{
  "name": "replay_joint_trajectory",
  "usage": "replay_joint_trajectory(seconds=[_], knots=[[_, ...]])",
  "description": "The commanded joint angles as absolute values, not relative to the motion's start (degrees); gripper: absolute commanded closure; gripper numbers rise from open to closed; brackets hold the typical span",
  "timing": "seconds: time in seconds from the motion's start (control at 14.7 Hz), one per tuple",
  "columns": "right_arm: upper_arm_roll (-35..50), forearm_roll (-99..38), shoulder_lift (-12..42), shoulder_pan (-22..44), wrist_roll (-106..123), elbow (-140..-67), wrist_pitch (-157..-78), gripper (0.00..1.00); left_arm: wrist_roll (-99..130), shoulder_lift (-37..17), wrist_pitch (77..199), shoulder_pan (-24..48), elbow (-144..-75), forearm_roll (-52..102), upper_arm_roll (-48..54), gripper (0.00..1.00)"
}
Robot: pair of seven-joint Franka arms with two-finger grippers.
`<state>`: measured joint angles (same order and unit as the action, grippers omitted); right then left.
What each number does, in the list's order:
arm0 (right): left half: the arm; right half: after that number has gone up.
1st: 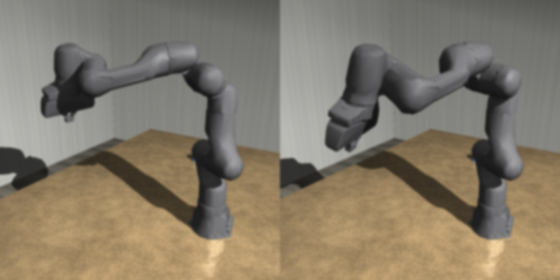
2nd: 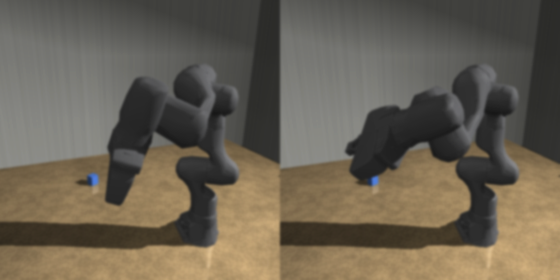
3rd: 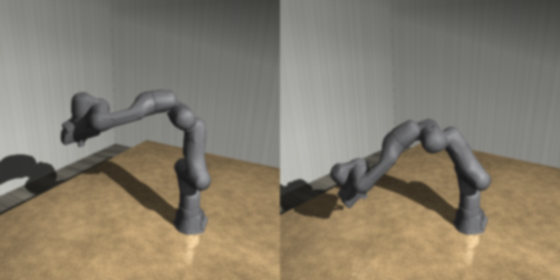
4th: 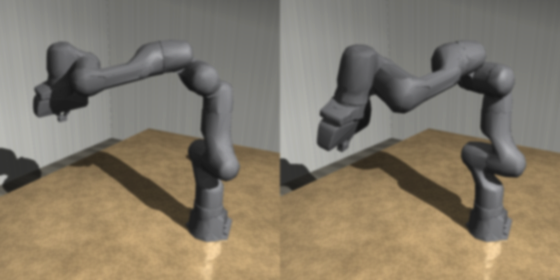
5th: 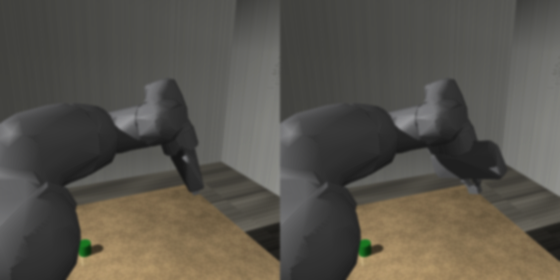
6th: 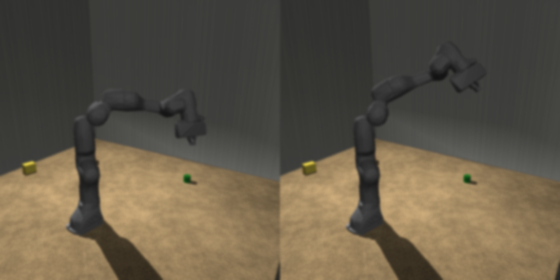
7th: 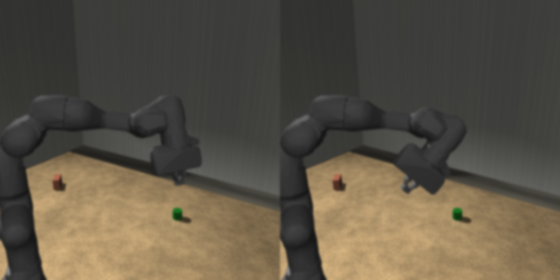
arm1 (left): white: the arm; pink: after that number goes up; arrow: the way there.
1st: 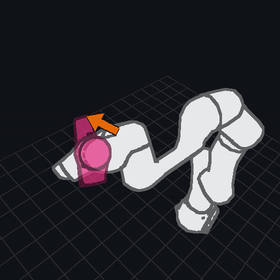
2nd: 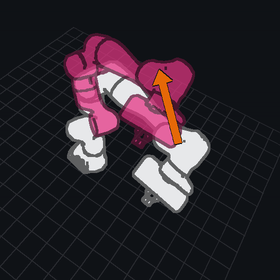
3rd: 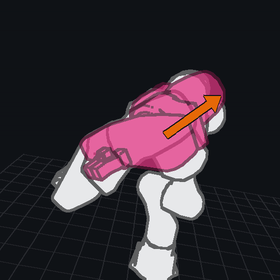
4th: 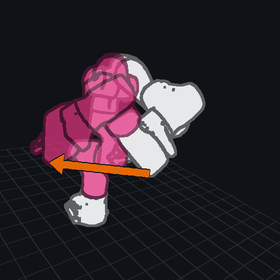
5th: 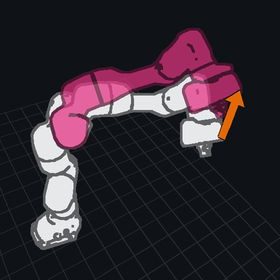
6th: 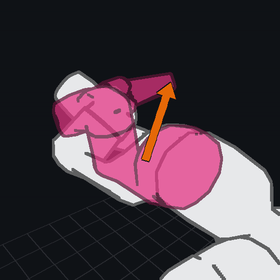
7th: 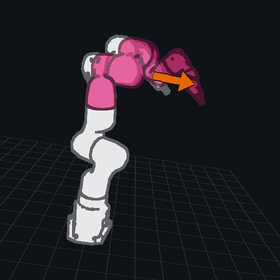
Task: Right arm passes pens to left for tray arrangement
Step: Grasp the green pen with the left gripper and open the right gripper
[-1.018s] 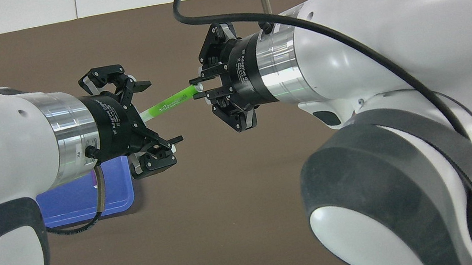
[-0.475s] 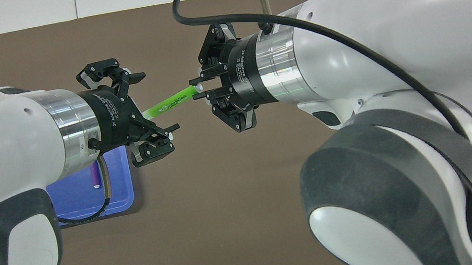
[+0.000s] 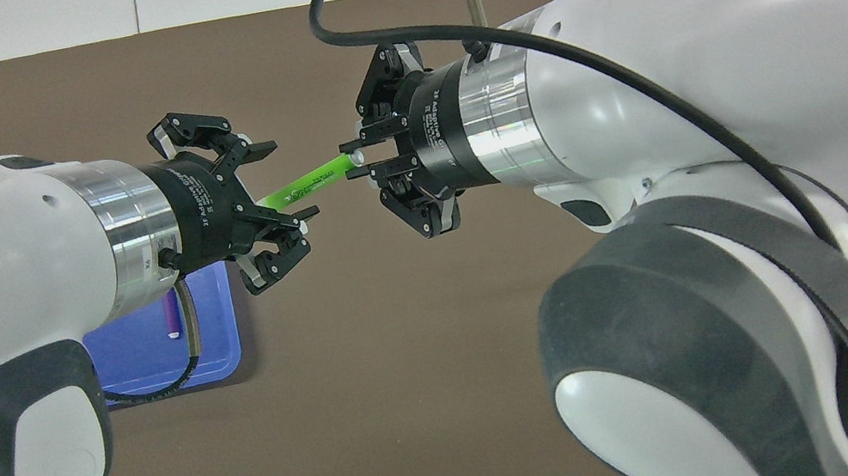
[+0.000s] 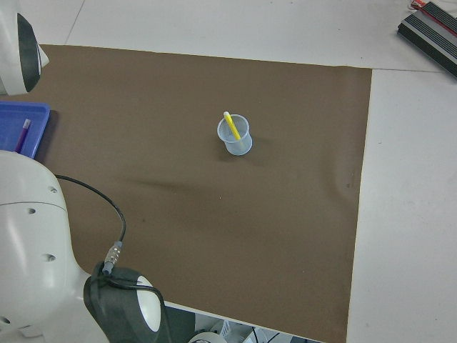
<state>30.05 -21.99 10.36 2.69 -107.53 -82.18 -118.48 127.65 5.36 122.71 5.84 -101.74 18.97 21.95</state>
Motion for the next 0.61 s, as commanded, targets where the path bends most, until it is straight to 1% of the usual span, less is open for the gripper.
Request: replay_joint_trajectory(seconds=[0.0,0.14,0.27,0.34,0.41,0.48,0.54], knots=[[30.8,-22.2,10.8,2.1,-107.6,-81.7,-118.5,1.00,128.1,6.0,123.0,6.2,-101.7,17.9,21.7,0.44],[30.8,-22.2,10.8,2.2,-107.6,-81.7,-118.5,1.00,128.1,6.1,123.0,6.1,-101.6,17.9,21.7,0.46],[30.8,-22.2,10.8,2.1,-107.6,-81.7,-118.4,1.00,128.1,6.1,123.0,6.1,-101.8,17.9,21.7,0.55],[30.8,-22.2,10.8,2.1,-107.4,-81.7,-118.3,1.00,128.1,6.2,123.0,6.1,-101.8,17.9,21.7,0.63],[30.8,-22.2,10.8,2.1,-107.4,-81.8,-118.3,1.00,128.1,6.2,123.0,6.1,-101.8,17.9,21.7,0.76],[30.8,-22.2,10.8,2.1,-107.4,-81.8,-118.3,1.00,128.1,6.2,123.0,6.1,-101.8,17.9,21.7,1.00],[30.8,-22.2,10.8,2.1,-107.4,-81.7,-118.3,1.00,127.8,6.2,123.3,6.2,-101.8,17.8,21.6,1.00]])
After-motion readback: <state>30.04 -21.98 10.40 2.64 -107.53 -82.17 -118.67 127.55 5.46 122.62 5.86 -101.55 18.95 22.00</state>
